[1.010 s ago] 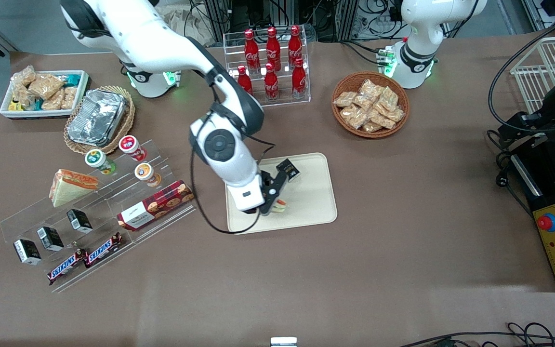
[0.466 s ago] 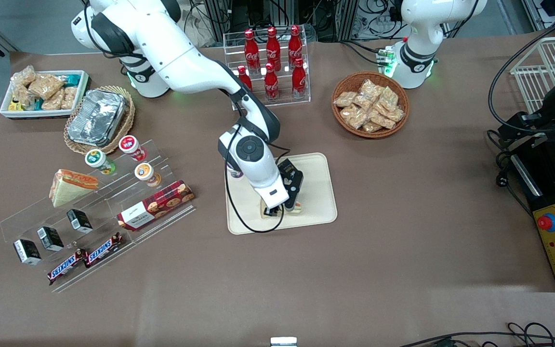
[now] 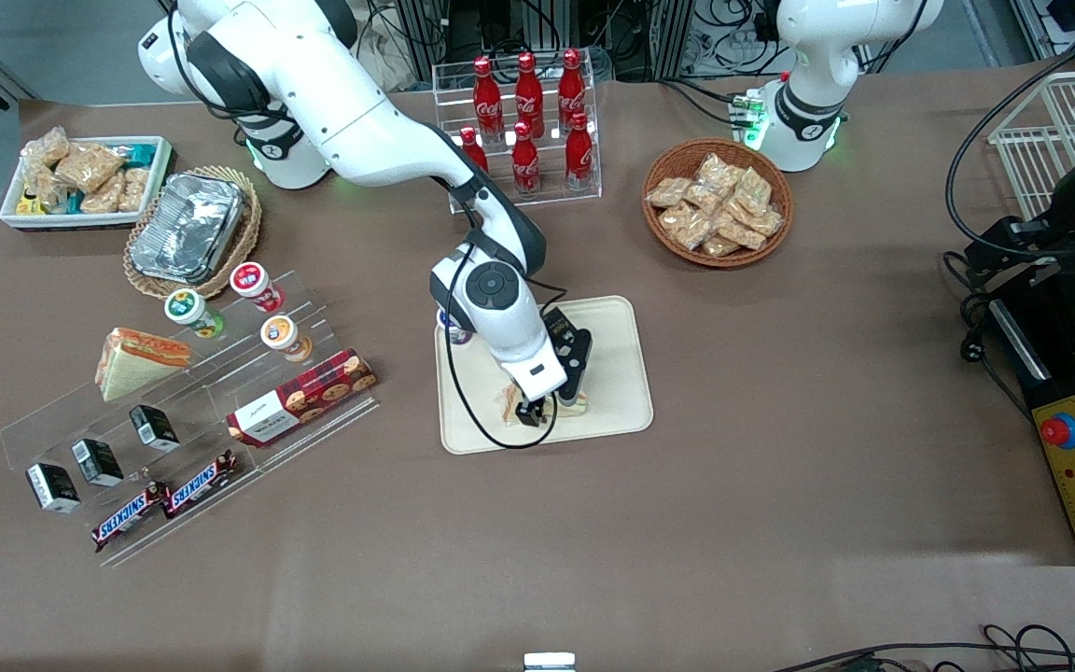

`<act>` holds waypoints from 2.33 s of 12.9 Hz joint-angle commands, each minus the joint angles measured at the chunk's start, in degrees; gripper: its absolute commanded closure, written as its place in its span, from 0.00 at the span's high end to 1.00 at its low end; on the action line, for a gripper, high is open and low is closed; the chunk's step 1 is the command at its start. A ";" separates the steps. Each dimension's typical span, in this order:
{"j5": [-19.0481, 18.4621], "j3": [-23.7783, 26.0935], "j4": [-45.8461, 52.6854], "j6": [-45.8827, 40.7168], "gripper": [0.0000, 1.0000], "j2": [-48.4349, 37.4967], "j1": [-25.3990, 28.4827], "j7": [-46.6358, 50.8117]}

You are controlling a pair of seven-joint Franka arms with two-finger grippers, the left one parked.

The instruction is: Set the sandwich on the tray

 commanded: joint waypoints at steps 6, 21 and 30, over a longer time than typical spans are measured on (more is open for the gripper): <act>1.01 -1.31 0.40 -20.23 0.99 -15.57 -0.91 13.00; 1.45 -44.18 -1.53 -49.80 0.99 -40.73 -0.91 22.98; 4.17 -46.04 -1.09 -52.45 0.99 -40.92 -1.35 23.59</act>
